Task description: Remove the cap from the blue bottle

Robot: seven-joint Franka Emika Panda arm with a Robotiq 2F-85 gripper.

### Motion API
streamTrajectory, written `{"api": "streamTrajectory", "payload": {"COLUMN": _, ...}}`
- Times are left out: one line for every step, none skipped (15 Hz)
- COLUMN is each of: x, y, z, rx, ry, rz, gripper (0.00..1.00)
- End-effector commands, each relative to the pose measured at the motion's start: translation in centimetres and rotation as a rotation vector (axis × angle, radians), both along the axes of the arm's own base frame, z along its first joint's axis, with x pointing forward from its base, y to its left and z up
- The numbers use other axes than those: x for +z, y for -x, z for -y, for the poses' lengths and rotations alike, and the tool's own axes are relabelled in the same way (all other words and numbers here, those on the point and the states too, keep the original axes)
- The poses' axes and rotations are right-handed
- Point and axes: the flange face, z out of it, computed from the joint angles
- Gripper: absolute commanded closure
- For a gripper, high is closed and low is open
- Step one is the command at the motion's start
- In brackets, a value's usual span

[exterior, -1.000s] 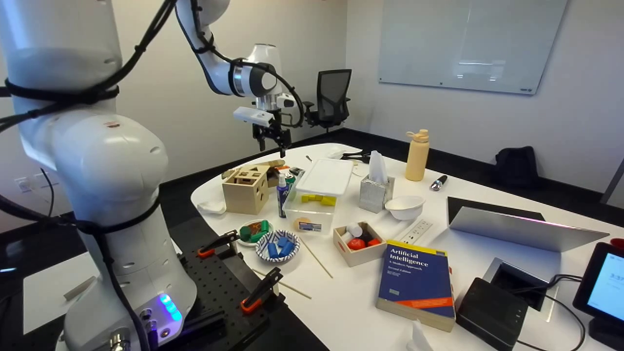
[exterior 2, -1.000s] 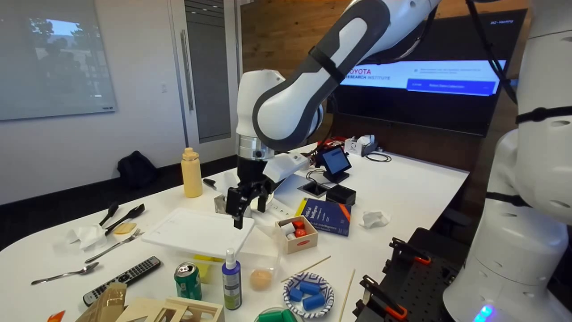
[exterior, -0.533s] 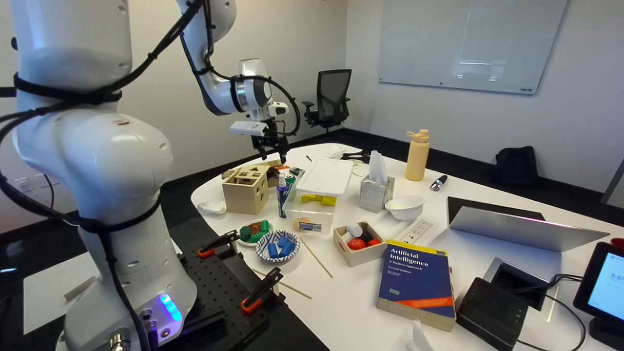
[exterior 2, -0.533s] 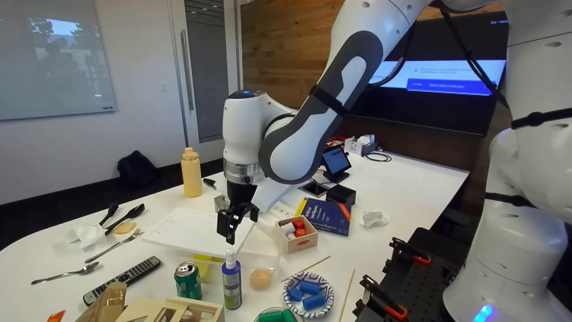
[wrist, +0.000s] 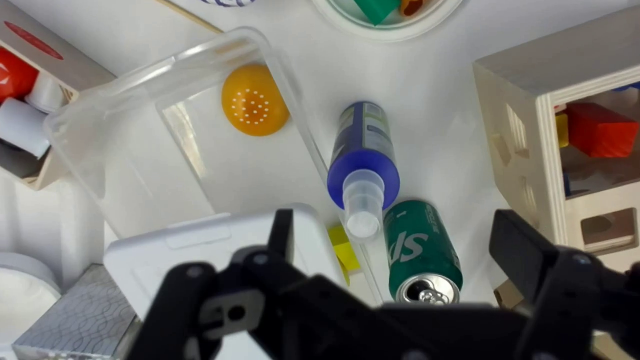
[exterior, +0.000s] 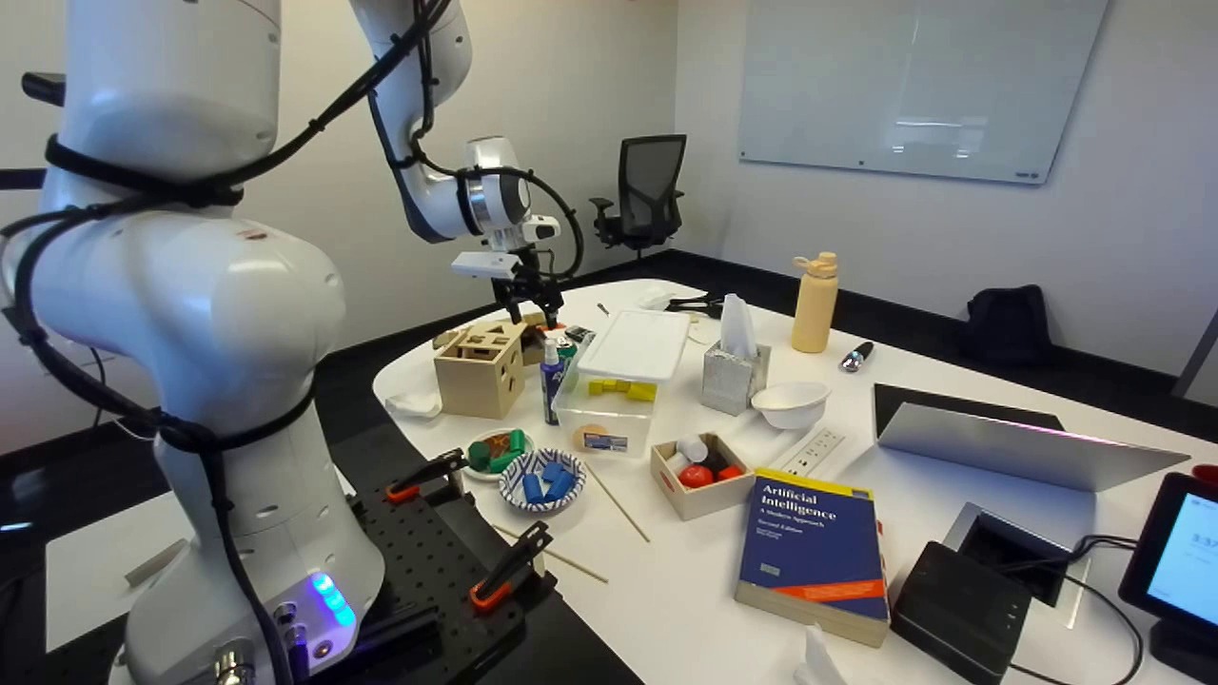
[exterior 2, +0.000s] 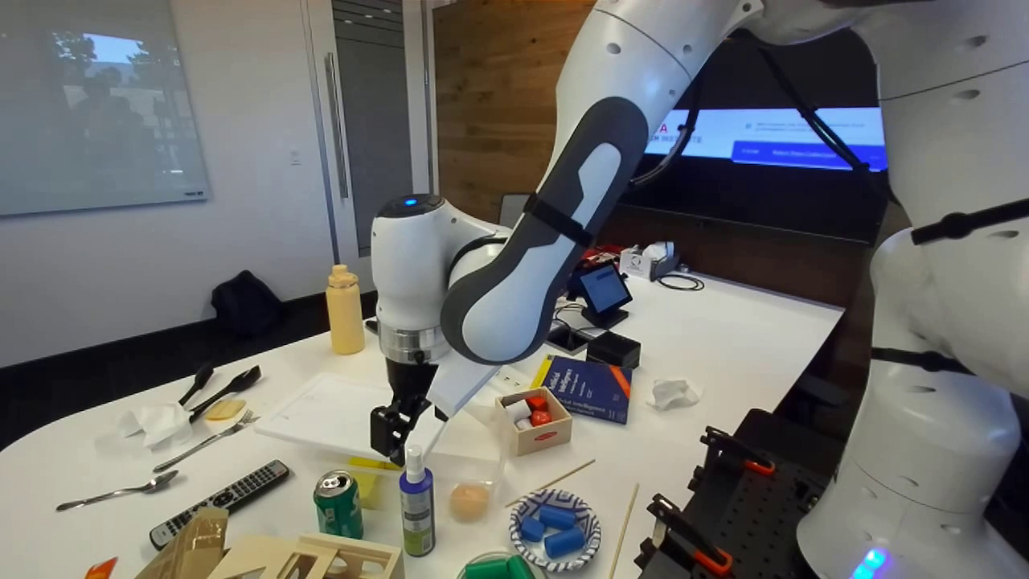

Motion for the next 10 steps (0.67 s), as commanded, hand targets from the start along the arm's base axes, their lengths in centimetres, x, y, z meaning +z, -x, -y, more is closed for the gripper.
{"api": "streamTrajectory", "payload": {"x": -1.4, "y": -1.5, "z": 0.2, "rx": -0.033, "ry": -0.014, "rz": 0.021, "gripper": 0.00}}
{"api": "streamTrajectory", "payload": {"x": -1.8, "y": -1.8, "z": 0.5, "rx": -0.040, "ry": -0.024, "rz": 0.020, "gripper": 0.00}}
{"api": "streamTrajectory", "payload": {"x": -2.3, "y": -2.1, "z": 0.8, "rx": -0.047, "ry": -0.028, "rz": 0.023, "gripper": 0.00}}
{"api": "streamTrajectory", "payload": {"x": -2.7, "y": -2.4, "z": 0.9, "rx": -0.053, "ry": -0.042, "rz": 0.021, "gripper": 0.00}}
{"api": "streamTrajectory", "payload": {"x": -3.0, "y": -2.6, "z": 1.0, "rx": -0.058, "ry": -0.049, "rz": 0.023, "gripper": 0.00}}
{"api": "streamTrajectory", "payload": {"x": -3.2, "y": -2.8, "z": 1.0, "rx": -0.063, "ry": -0.057, "rz": 0.027, "gripper": 0.00}}
{"api": "streamTrajectory", "payload": {"x": -3.5, "y": -2.9, "z": 1.0, "rx": -0.069, "ry": -0.063, "rz": 0.027, "gripper": 0.00}}
{"api": "streamTrajectory", "payload": {"x": -3.7, "y": -3.1, "z": 1.0, "rx": -0.074, "ry": -0.070, "rz": 0.029, "gripper": 0.00}}
{"api": "streamTrajectory", "payload": {"x": -3.9, "y": -3.2, "z": 0.9, "rx": -0.080, "ry": -0.078, "rz": 0.033, "gripper": 0.00}}
{"api": "streamTrajectory", "payload": {"x": -4.0, "y": -3.3, "z": 0.9, "rx": -0.085, "ry": -0.082, "rz": 0.033, "gripper": 0.00}}
